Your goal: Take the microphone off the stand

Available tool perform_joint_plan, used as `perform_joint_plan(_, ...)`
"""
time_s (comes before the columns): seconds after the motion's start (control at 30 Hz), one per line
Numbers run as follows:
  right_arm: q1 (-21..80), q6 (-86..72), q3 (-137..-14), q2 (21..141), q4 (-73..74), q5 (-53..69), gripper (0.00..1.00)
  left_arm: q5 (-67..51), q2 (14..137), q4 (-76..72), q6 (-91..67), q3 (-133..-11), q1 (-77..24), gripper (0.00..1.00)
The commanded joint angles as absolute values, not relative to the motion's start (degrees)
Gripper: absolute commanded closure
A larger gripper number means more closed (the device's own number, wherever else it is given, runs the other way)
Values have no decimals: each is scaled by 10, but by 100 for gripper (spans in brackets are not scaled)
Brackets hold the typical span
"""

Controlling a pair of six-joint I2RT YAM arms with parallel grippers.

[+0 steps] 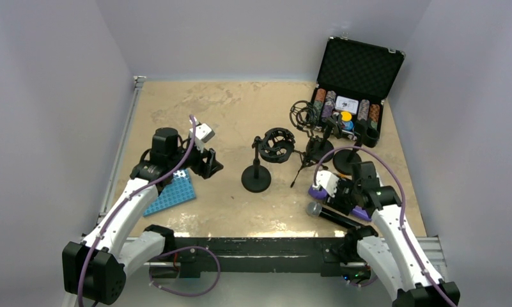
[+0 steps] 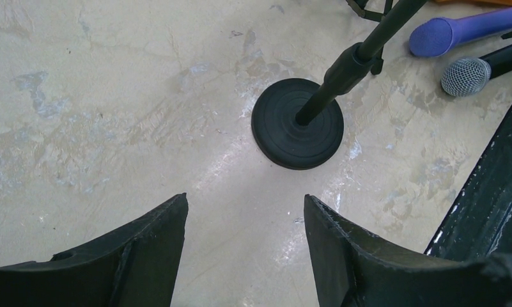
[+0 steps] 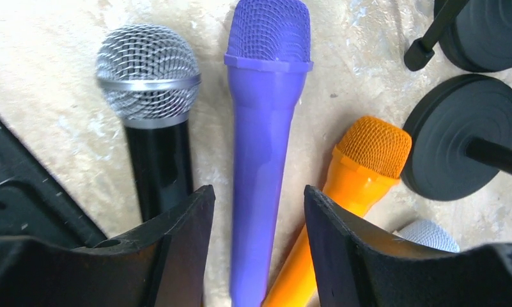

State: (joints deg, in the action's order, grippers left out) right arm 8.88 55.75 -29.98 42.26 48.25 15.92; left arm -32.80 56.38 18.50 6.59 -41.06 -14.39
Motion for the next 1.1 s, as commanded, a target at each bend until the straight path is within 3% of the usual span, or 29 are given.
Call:
perform_joint_plan(0.0, 86, 545, -406, 377, 605, 163, 42, -356, 563, 202, 85, -444, -148, 30)
perform_joint_plan(0.17, 86, 482, -595, 316, 743, 226, 38, -390, 554, 223, 136, -435, -149, 31)
perform_joint_plan(0.33, 86, 424, -736, 334, 798, 284, 37, -431, 560, 201, 137, -436, -159, 31)
perform_joint_plan(0.7, 101, 244, -920, 502, 590, 411, 42, -469, 599, 215, 179, -524, -198, 32)
perform_joint_plan(0.87, 203, 281, -975, 589, 530, 394, 39, -476, 606, 205, 157, -559, -210, 32)
perform_joint_plan(1.07, 297, 200, -989, 692, 431, 392, 41, -467, 654, 148, 132, -563, -251, 33)
